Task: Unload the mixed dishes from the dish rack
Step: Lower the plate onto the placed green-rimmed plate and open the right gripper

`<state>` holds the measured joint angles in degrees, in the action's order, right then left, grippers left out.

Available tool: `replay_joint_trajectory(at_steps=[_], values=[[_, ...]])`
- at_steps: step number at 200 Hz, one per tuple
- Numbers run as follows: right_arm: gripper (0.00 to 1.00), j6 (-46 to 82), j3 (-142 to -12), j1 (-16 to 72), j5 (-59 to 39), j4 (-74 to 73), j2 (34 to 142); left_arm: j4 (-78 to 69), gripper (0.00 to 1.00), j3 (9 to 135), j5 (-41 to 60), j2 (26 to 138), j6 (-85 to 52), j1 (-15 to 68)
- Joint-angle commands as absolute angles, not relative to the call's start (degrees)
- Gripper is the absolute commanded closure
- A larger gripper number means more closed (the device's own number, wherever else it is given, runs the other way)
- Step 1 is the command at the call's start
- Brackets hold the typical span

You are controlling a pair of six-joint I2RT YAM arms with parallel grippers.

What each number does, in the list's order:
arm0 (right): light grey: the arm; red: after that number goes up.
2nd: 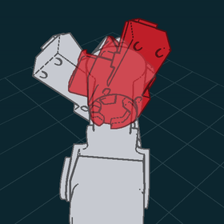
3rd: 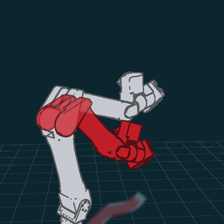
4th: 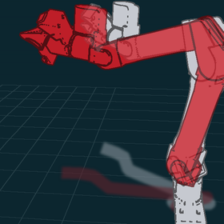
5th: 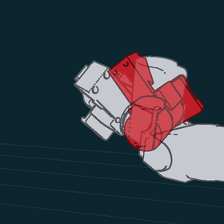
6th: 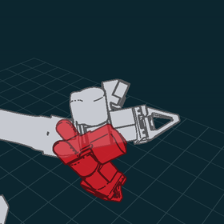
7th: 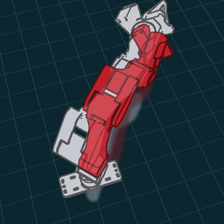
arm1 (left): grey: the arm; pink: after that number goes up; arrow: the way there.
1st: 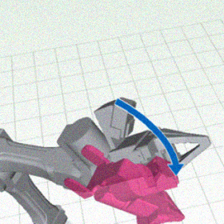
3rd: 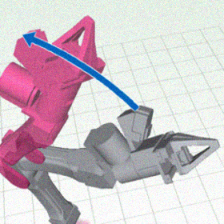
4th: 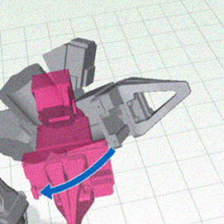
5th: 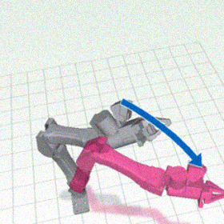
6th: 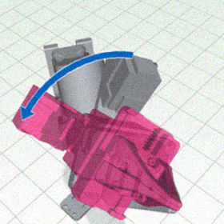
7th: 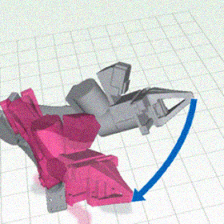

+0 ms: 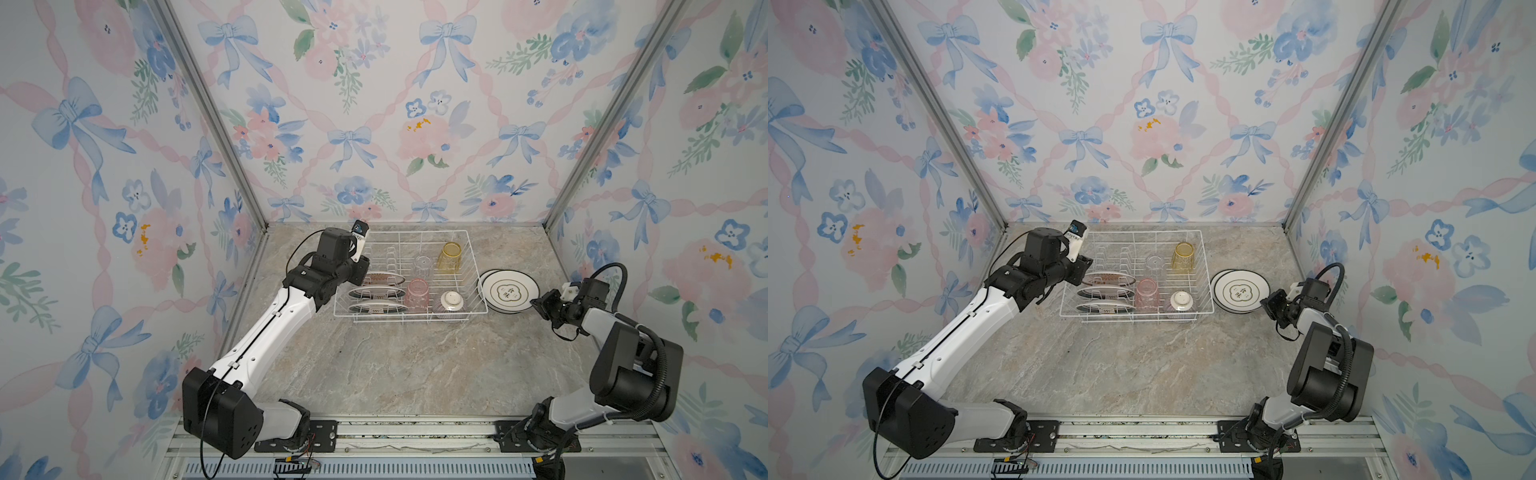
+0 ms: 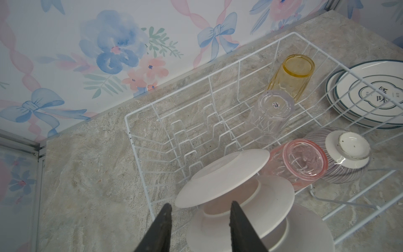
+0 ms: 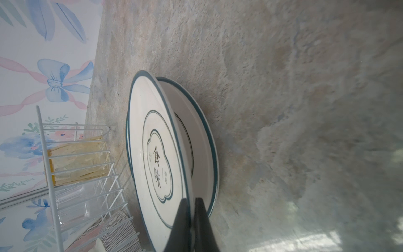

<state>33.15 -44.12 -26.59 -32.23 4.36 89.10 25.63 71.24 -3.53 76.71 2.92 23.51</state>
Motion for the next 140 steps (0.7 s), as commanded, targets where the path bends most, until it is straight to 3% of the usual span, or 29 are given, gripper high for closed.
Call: replay_joint_trajectory(at_steps=[1, 92, 140], values=[[1.0, 34.8, -43.7, -26.9, -34.7, -1.0, 90.4, 26.8, 0.6, 73.4, -2.2, 77.7, 2.8, 23.6], [0.97, 34.5, -45.0, -24.5, -35.3, -1.2, 94.5, 27.2, 0.6, 74.3, -1.7, 79.3, 2.9, 24.3], [0.77, 32.5, -45.9, -23.5, -33.5, 2.9, 94.5, 27.2, 0.6, 73.4, -1.4, 79.1, 3.1, 24.3]])
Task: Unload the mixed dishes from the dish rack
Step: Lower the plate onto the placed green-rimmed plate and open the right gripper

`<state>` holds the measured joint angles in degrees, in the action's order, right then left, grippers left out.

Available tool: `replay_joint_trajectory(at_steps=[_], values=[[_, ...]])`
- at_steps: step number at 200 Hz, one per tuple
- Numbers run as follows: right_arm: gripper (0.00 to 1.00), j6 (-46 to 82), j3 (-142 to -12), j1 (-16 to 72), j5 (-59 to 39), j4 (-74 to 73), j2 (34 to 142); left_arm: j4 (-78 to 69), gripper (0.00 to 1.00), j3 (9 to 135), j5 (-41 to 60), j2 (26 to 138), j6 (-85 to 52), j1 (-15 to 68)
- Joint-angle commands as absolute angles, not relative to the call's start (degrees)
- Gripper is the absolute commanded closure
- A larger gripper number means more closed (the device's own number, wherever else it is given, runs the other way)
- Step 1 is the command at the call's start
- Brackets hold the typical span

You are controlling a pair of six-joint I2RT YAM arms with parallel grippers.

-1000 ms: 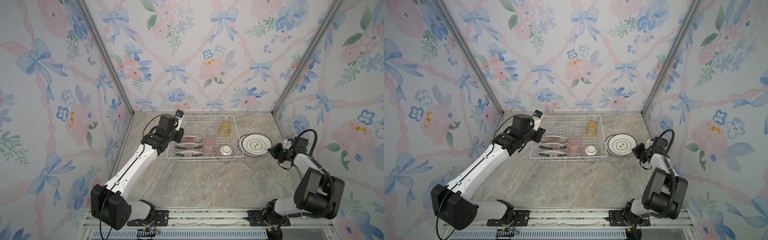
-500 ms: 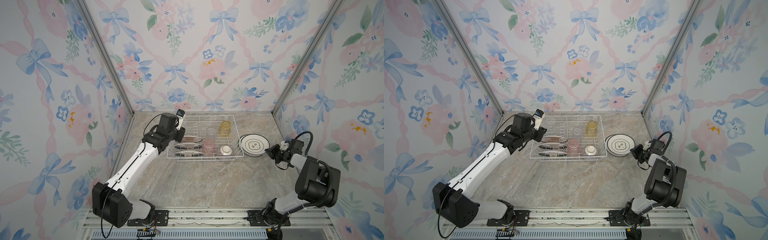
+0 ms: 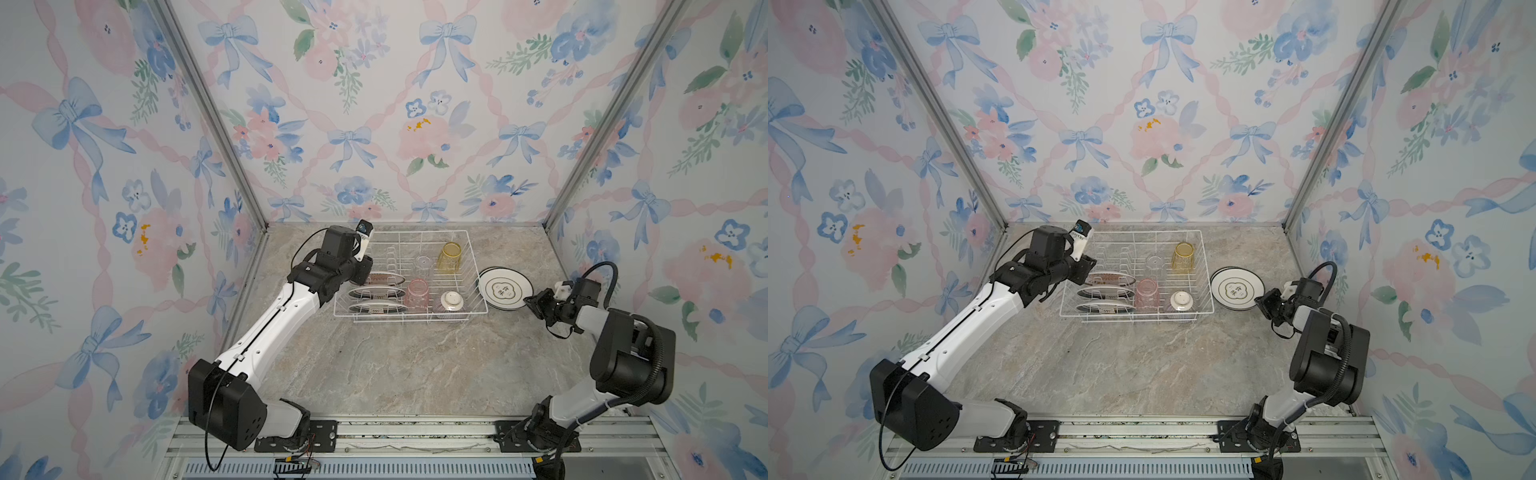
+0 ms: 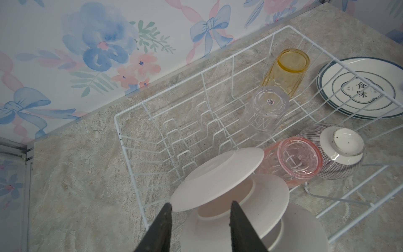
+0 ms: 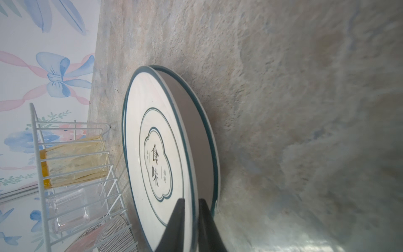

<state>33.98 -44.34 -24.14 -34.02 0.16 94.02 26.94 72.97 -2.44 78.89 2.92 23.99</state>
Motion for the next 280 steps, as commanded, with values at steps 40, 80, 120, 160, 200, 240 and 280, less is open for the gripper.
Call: replay_joint_trajectory(at_steps=[40, 80, 120, 160, 200, 240, 280], values=[[0.66, 30.5, -47.0, -23.5, -32.0, 7.0, 93.4, 27.2, 0.6, 72.4, -1.3, 78.4, 3.3, 24.3], [0.5, 27.3, -48.2, -23.1, -28.7, 13.4, 90.9, 27.2, 0.6, 71.5, -1.0, 78.0, 3.3, 24.3], [0.45, 21.6, -51.1, -21.6, -20.0, 22.1, 88.2, 27.2, 0.6, 71.1, -0.5, 78.2, 3.3, 24.2], [0.4, 18.7, -55.1, -18.1, -12.8, 27.3, 90.1, 27.2, 0.61, 70.9, 0.1, 78.4, 3.1, 24.2], [0.37, 18.7, -59.2, -14.8, -9.6, 29.2, 94.2, 27.2, 0.61, 70.5, 0.0, 78.2, 3.1, 24.2], [0.36, 19.2, -63.0, -12.4, -8.0, 30.3, 98.5, 27.2, 0.61, 69.6, -0.3, 77.8, 3.3, 23.9], [0.35, 19.4, -66.0, -10.4, -6.9, 31.2, 101.5, 27.2, 0.61, 69.2, 0.0, 77.8, 3.5, 23.5]])
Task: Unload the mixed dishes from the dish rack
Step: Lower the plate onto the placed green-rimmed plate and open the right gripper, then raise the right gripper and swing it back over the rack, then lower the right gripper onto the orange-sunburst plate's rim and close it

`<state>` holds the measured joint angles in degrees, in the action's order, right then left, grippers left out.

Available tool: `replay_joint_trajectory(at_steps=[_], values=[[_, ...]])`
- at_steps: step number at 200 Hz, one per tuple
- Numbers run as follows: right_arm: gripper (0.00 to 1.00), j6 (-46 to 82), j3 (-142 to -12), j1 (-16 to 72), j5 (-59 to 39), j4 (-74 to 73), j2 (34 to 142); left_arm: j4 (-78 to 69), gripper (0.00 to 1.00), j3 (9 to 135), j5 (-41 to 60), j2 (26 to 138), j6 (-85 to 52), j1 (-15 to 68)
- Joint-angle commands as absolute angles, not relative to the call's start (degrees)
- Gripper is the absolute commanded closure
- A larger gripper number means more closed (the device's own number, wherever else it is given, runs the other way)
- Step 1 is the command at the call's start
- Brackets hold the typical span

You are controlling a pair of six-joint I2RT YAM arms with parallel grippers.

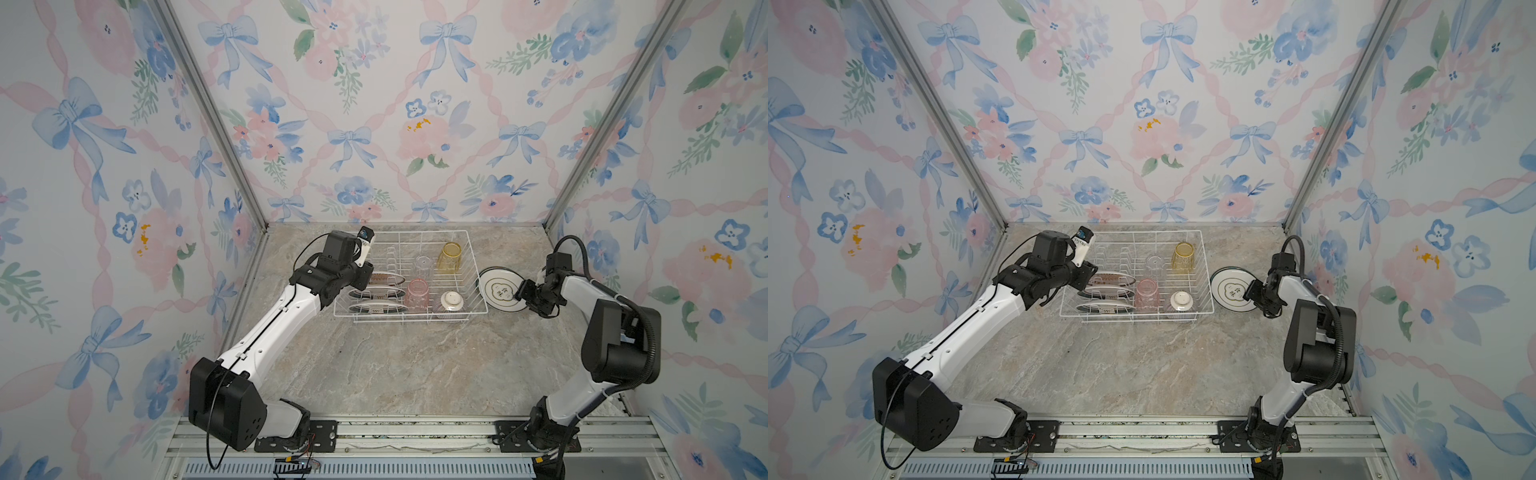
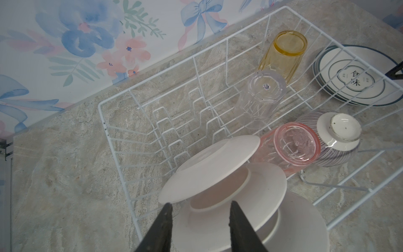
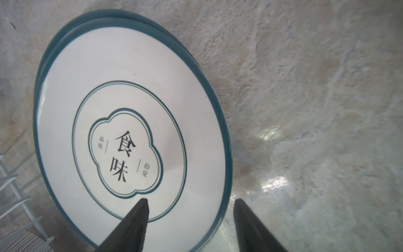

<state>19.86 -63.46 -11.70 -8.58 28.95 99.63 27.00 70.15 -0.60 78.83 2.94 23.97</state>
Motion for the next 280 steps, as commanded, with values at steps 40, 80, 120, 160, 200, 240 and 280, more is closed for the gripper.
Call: replay_joint_trajectory(at_steps=[40, 80, 120, 160, 200, 240, 280], values=[[0.34, 19.8, -66.7, -9.3, -6.7, 31.0, 102.6, 27.2, 0.61, 68.6, 0.1, 77.4, 3.6, 23.0], [0.33, 19.1, -67.4, -9.7, -6.4, 32.5, 102.1, 27.2, 0.61, 68.6, 0.5, 77.3, 3.7, 22.7], [0.34, 14.2, -63.9, -16.0, -6.3, 35.9, 89.5, 27.2, 0.61, 67.4, 0.9, 76.2, 1.2, 20.8], [0.49, 8.0, -64.3, -13.7, -15.8, 34.0, 72.5, 27.2, 0.61, 66.5, 0.5, 74.7, -0.7, 17.9], [0.53, -10.2, -70.0, 16.8, -18.5, 31.4, 68.2, 27.1, 0.61, 66.9, 2.0, 75.2, -4.2, 16.8], [0.65, -18.2, -78.5, 33.6, -16.1, 34.0, 79.8, 27.1, 0.6, 67.3, 5.1, 76.4, -6.3, 16.0], [0.69, -23.5, -84.6, 39.7, -10.8, 34.0, 90.7, 26.5, 0.62, 68.0, 7.9, 77.1, -7.0, 15.9]])
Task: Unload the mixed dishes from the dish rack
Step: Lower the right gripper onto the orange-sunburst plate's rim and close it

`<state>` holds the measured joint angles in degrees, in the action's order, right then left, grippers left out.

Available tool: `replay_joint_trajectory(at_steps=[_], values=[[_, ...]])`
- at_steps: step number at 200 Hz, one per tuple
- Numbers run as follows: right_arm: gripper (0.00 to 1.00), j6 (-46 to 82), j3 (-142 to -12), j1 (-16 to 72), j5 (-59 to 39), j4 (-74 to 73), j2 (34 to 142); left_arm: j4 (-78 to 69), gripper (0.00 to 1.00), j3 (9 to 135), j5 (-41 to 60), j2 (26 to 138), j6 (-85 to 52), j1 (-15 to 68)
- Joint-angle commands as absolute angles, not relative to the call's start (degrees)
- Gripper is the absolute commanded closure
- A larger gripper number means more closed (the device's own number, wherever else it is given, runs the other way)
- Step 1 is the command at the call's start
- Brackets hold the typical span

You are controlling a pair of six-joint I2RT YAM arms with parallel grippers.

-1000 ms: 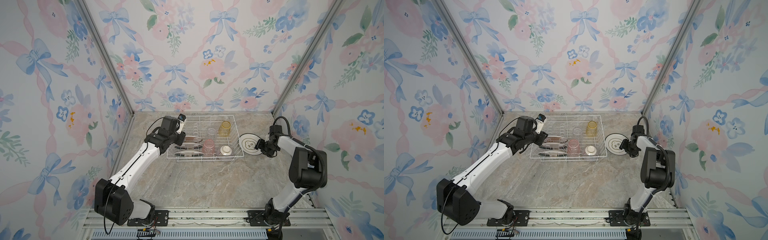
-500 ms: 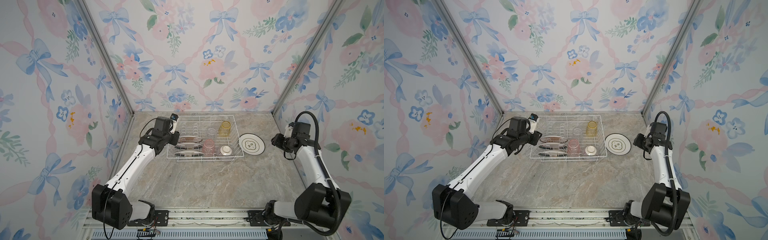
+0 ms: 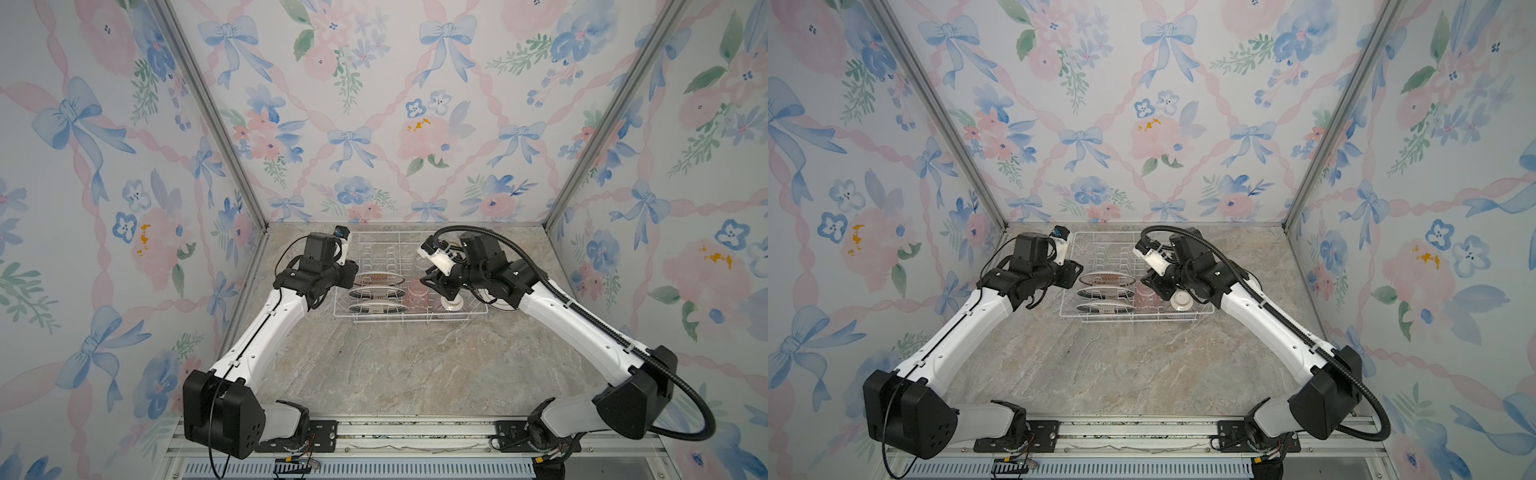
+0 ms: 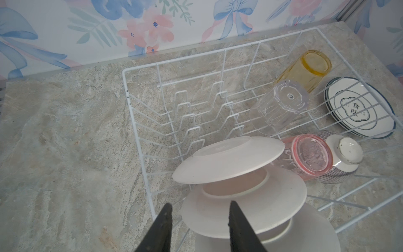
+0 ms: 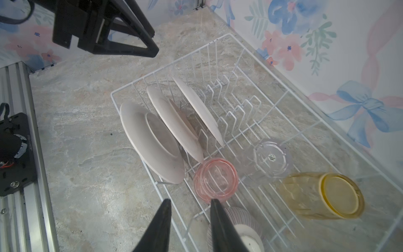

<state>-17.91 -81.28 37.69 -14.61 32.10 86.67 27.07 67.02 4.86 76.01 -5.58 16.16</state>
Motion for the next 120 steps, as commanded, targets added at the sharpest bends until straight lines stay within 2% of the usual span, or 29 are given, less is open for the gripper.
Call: replay_joint_trajectory(at_steps=[1, 64, 120], values=[[0.69, -23.6, -84.7, 39.7, -10.7, 34.0, 90.9, 26.5, 0.63, 68.0, 7.9, 77.1, -7.0, 15.9], [0.66, -24.9, -89.0, 41.4, -7.6, 27.6, 99.1, 26.3, 0.64, 68.1, 9.1, 78.0, -6.8, 15.9], [0.65, -26.1, -95.5, 41.6, -10.8, 28.8, 106.3, 26.4, 0.64, 67.8, 8.9, 77.2, -6.7, 15.5]])
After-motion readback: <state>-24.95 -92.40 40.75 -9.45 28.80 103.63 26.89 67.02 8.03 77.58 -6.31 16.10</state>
